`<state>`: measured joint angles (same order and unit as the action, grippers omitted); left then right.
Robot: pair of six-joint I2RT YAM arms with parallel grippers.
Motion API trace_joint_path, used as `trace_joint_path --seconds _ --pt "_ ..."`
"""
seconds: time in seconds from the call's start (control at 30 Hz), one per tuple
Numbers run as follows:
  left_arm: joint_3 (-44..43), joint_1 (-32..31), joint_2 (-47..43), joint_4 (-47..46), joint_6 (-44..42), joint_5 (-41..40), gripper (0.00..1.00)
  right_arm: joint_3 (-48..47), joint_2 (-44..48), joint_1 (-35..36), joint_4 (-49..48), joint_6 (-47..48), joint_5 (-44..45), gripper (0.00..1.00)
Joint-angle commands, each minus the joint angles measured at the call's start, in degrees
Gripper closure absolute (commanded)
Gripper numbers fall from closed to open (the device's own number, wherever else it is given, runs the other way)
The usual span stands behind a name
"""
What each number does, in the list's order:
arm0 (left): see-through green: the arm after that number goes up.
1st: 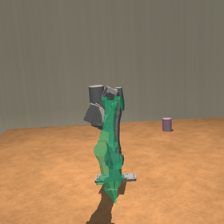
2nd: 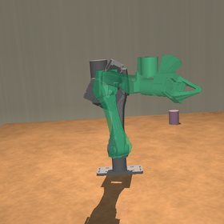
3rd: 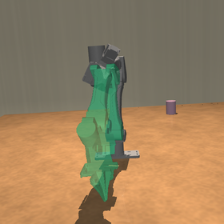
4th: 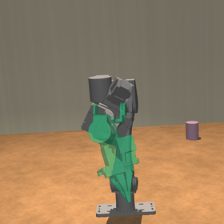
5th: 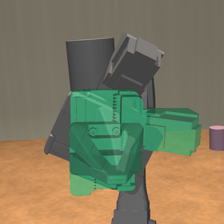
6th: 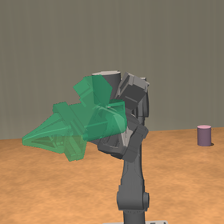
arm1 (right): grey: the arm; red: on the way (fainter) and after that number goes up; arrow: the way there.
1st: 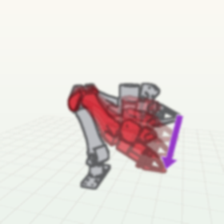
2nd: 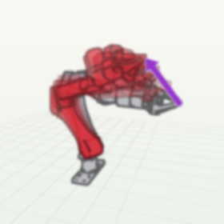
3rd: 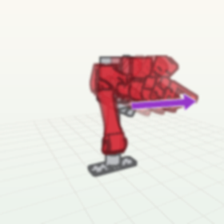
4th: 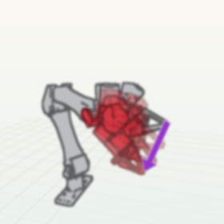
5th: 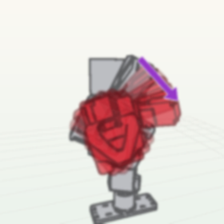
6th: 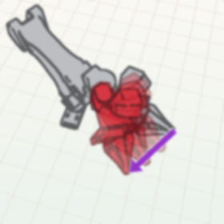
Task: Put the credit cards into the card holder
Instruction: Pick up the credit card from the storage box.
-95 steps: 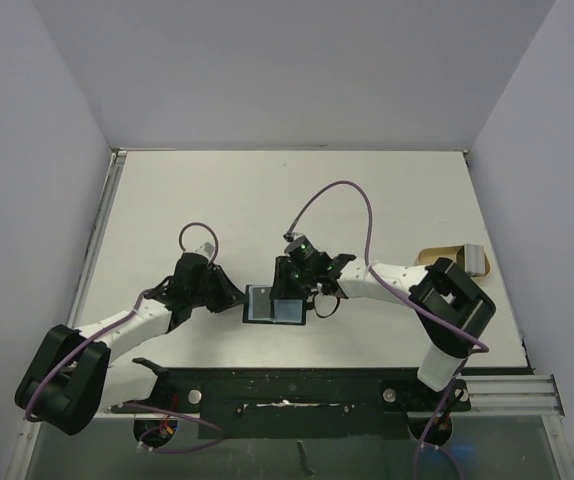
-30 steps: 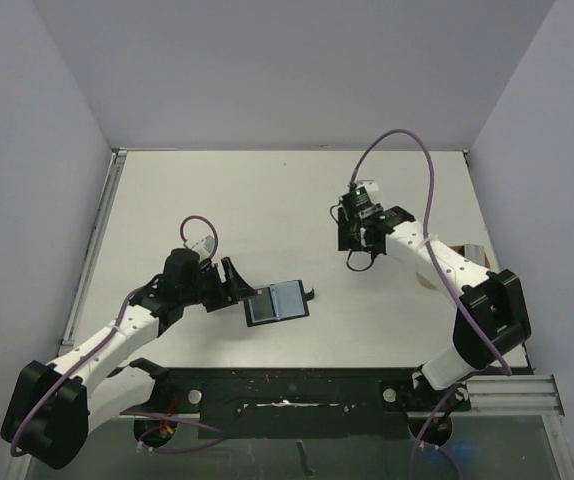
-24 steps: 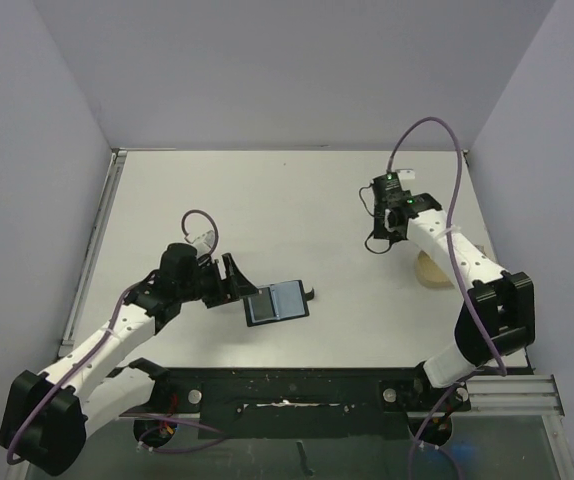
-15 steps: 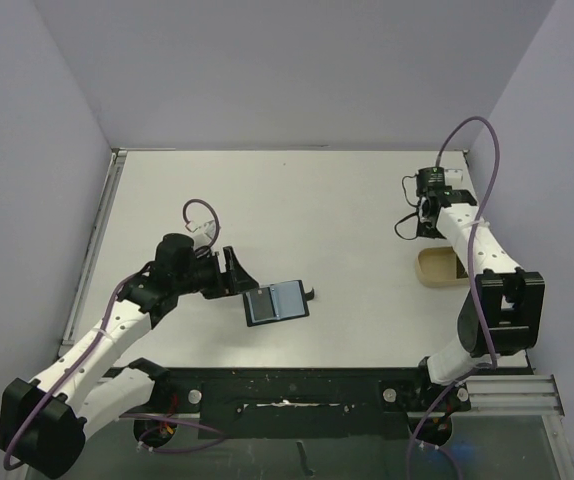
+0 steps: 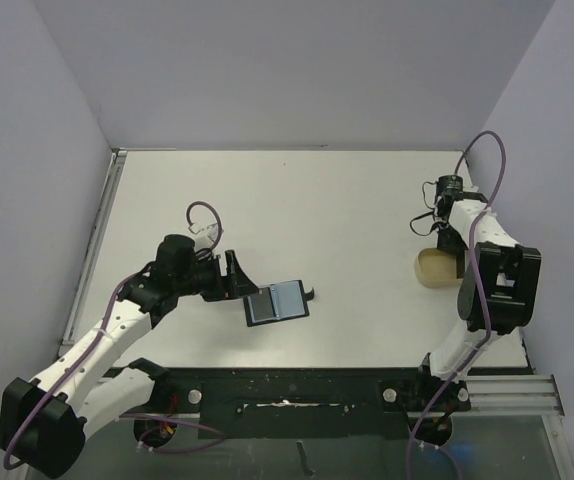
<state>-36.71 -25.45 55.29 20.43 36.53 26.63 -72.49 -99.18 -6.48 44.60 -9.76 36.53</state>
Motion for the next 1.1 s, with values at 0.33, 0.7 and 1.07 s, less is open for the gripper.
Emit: trace_joint_path --seconds 0.33,0.7,1.07 --pt "-2.6 -1.6 -0.2 -0.2 -2.0 1.1 0.26 0.2 -3.9 -3.0 -1.8 0.8 4.1 0.46" --pt "-2.7 -2.1 0.1 0.1 -2.3 1.0 0.26 0.2 -5.2 -3.3 -2.1 0.6 5.1 0.49" --pt "-2.7 -2.1 0.4 0.1 -2.3 0.8 0.26 -0.8 -3.5 -3.2 -1.7 0.4 4.6 0.59"
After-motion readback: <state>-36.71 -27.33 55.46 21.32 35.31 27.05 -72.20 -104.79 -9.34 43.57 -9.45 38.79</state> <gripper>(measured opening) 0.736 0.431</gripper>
